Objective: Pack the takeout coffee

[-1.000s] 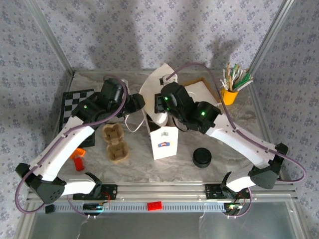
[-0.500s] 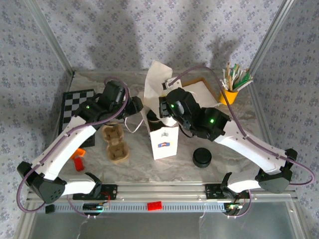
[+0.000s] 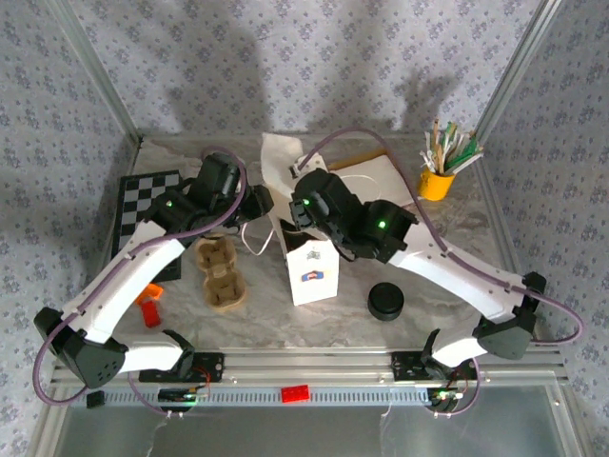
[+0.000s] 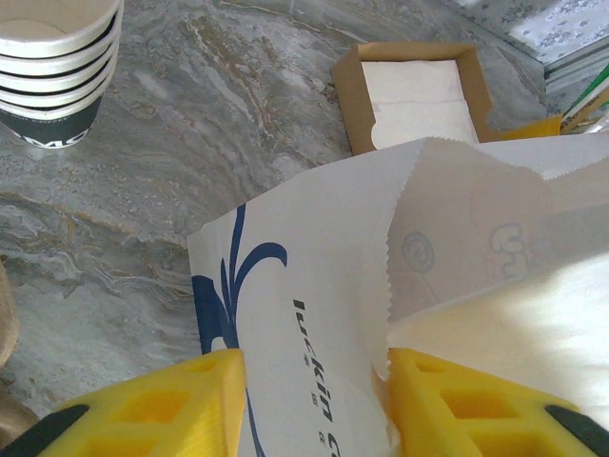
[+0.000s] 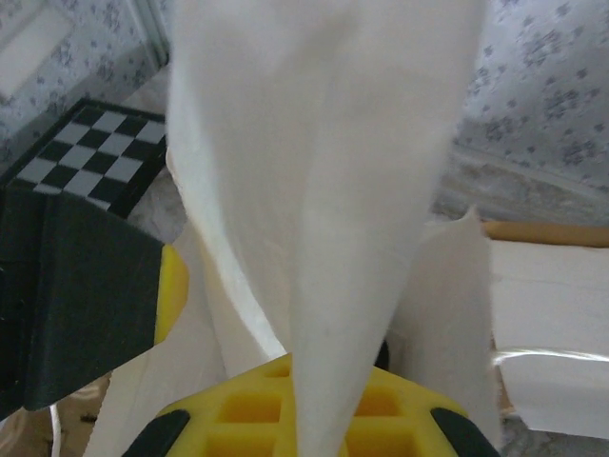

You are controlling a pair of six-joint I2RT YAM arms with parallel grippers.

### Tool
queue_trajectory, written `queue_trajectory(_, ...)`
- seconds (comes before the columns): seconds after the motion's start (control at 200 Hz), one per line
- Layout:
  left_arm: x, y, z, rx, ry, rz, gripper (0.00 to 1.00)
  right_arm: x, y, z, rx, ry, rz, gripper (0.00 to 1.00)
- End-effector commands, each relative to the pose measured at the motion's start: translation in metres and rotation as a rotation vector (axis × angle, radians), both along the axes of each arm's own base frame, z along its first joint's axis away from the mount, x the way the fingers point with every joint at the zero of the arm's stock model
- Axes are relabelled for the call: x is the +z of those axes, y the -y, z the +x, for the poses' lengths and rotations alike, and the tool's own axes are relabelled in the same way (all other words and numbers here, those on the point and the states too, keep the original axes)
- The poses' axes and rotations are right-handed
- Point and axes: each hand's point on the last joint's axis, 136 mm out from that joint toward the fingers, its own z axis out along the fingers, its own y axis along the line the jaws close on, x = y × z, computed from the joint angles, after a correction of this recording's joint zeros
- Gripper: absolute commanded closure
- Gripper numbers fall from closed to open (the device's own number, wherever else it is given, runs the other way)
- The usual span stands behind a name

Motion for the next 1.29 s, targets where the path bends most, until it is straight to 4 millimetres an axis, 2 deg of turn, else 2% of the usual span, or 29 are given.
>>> queue_trajectory(0.0,0.007,0.003,0.002,0.002,0.008,-0.031,0.6,0.006,-0.004,0.007,0.012,-0.009,0.042,0.9)
queue_trajectory(0.13,0.009,0.003,0.002,0.001,0.016,-0.031,0.61,-0.003,-0.003,0.004,0.027,-0.043,0.022,0.83)
queue_trajectory(0.205,0.009,0.003,0.002,-0.002,0.015,-0.03,0.62,0.008,-0.002,-0.006,0.048,-0.035,0.046,0.72)
queue_trajectory(0.3,0.009,0.004,0.002,-0.007,0.016,-0.031,0.64,0.018,0.001,-0.014,0.087,-0.04,0.08,0.53)
queue_trajectory(0.345,0.008,0.004,0.002,-0.006,0.013,-0.028,0.64,0.017,0.001,-0.016,0.113,-0.073,0.082,0.51)
queue_trajectory(0.45,0.011,0.004,0.002,-0.007,0.019,-0.032,0.66,0.01,0.007,-0.007,0.099,-0.192,0.108,0.47)
queue_trajectory(0.515,0.011,0.004,0.002,-0.008,0.02,-0.033,0.67,0.004,0.003,0.0,0.1,-0.244,0.085,0.49)
queue_trajectory(0.62,0.011,0.005,0.002,-0.011,0.02,-0.038,0.69,0.001,-0.001,0.011,0.079,-0.251,0.025,0.59)
queue_trajectory(0.775,0.014,0.004,0.003,-0.007,0.026,-0.036,0.69,-0.019,-0.008,0.011,0.094,-0.328,-0.033,0.75)
queue_trajectory(0.89,0.016,0.003,0.003,-0.005,0.033,-0.034,0.69,-0.028,-0.003,-0.004,0.106,-0.392,-0.05,0.8)
queue_trajectory(1.029,0.021,0.01,0.006,-0.019,0.042,-0.06,0.69,0.008,0.004,-0.016,0.15,-0.346,0.043,0.8)
queue_trajectory(1.084,0.023,0.011,0.007,-0.022,0.045,-0.061,0.7,0.015,0.005,-0.022,0.174,-0.354,0.063,0.8)
queue_trajectory(1.289,0.025,0.012,0.006,-0.035,0.048,-0.063,0.73,0.004,0.008,-0.057,0.281,-0.491,0.02,0.91)
